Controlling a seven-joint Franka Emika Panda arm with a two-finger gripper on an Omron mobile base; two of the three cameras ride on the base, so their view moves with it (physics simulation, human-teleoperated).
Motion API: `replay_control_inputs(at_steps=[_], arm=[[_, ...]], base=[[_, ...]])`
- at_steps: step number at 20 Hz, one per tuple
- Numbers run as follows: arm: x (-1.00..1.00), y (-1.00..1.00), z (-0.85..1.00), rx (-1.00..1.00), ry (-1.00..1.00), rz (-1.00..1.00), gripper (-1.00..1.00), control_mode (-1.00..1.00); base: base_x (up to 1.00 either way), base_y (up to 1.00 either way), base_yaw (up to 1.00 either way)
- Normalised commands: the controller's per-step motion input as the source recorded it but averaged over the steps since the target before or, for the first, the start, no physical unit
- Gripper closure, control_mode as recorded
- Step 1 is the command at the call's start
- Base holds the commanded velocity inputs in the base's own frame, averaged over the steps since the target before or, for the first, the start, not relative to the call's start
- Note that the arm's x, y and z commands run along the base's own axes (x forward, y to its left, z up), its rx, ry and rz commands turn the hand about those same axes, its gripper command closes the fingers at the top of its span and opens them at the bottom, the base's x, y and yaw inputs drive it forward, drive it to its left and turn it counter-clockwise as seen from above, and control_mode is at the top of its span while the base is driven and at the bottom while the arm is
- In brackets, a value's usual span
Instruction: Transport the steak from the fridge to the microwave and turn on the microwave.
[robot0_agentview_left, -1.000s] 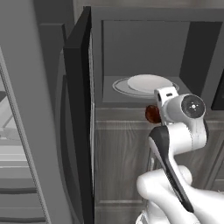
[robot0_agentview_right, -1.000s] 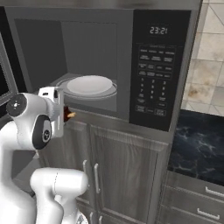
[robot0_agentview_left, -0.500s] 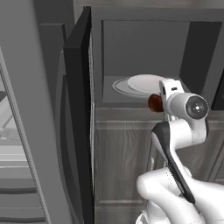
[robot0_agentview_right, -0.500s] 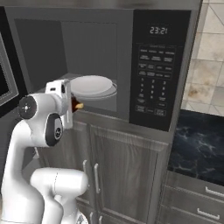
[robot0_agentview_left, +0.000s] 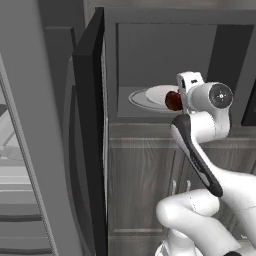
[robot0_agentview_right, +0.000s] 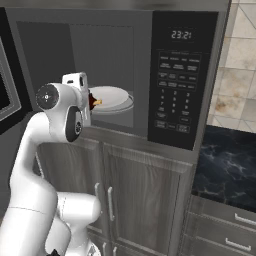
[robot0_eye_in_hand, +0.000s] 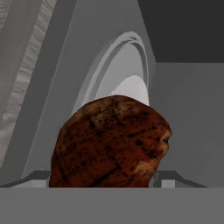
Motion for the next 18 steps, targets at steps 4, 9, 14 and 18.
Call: replay_control_inputs(at_steps=[4, 9, 14, 18], arm=[[0.48, 0.0, 0.0, 0.0, 0.0, 0.0, 1.0, -1.0], [0.55, 0.0, 0.0, 0.0, 0.0, 0.0, 1.0, -1.0], [0.38, -0.12, 0.0, 0.0, 0.0, 0.01, 1.0, -1.0], [0.06, -0.23, 0.0, 0.0, 0.07, 0.05, 1.0, -1.0]], base=[[0.0, 0.0, 0.0], [0.0, 0.0, 0.0], [0.0, 0.0, 0.0], [0.0, 0.0, 0.0]])
